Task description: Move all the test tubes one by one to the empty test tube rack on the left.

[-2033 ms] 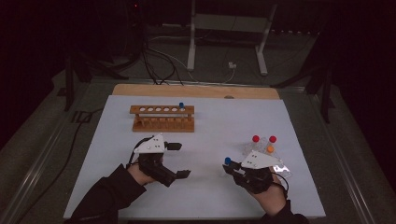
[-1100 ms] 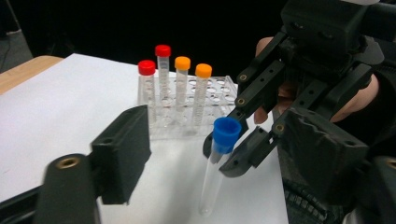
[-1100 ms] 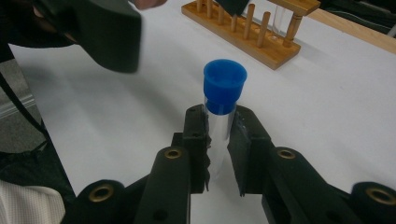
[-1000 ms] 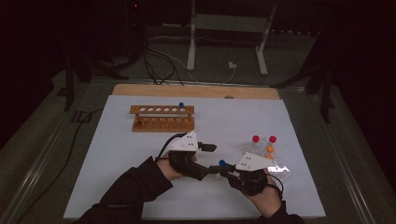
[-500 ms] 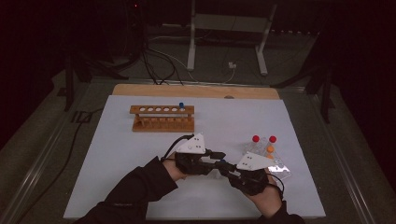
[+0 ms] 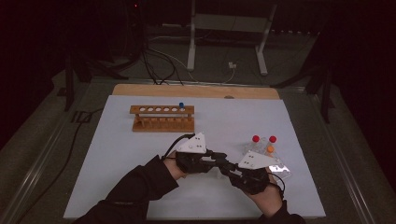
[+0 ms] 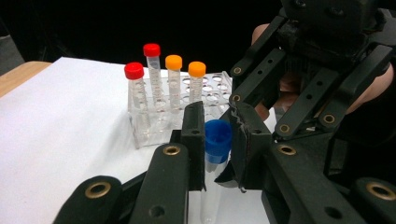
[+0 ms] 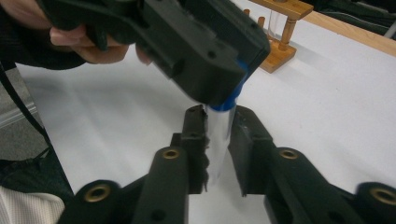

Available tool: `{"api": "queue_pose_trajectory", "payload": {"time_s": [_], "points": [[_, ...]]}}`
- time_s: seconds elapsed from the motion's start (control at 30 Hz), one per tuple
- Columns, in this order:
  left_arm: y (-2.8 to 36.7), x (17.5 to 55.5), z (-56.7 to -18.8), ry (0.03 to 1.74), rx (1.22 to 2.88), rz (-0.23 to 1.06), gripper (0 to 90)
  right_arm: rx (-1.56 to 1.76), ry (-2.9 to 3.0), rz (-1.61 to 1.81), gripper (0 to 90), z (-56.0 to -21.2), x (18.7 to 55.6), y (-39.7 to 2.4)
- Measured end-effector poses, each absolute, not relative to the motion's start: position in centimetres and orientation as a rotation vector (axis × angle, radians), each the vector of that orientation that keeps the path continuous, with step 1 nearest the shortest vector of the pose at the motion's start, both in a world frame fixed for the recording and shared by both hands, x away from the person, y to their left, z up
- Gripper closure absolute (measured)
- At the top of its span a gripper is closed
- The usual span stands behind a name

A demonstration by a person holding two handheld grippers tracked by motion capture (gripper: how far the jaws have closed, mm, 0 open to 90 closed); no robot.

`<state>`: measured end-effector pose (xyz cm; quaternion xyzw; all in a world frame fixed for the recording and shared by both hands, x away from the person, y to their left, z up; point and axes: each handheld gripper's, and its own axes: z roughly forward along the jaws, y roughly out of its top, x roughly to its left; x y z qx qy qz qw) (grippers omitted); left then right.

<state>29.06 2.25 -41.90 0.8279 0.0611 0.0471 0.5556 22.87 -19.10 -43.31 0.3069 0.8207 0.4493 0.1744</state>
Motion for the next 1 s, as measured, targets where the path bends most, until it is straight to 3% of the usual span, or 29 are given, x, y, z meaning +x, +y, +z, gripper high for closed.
{"api": "queue_pose_trajectory", "payload": {"time_s": [0.43, 1.0], "points": [[6.5, 31.8, -40.6, 0.280, 1.938, 0.236, 77.8, 0.914, 2.269, 1.341, 37.0, -42.9, 22.6, -19.7], [11.9, 36.4, -37.8, 0.462, 1.910, 0.448, 77.8, 0.930, 2.240, 1.415, 7.5, -42.6, 22.7, -20.5]]}}
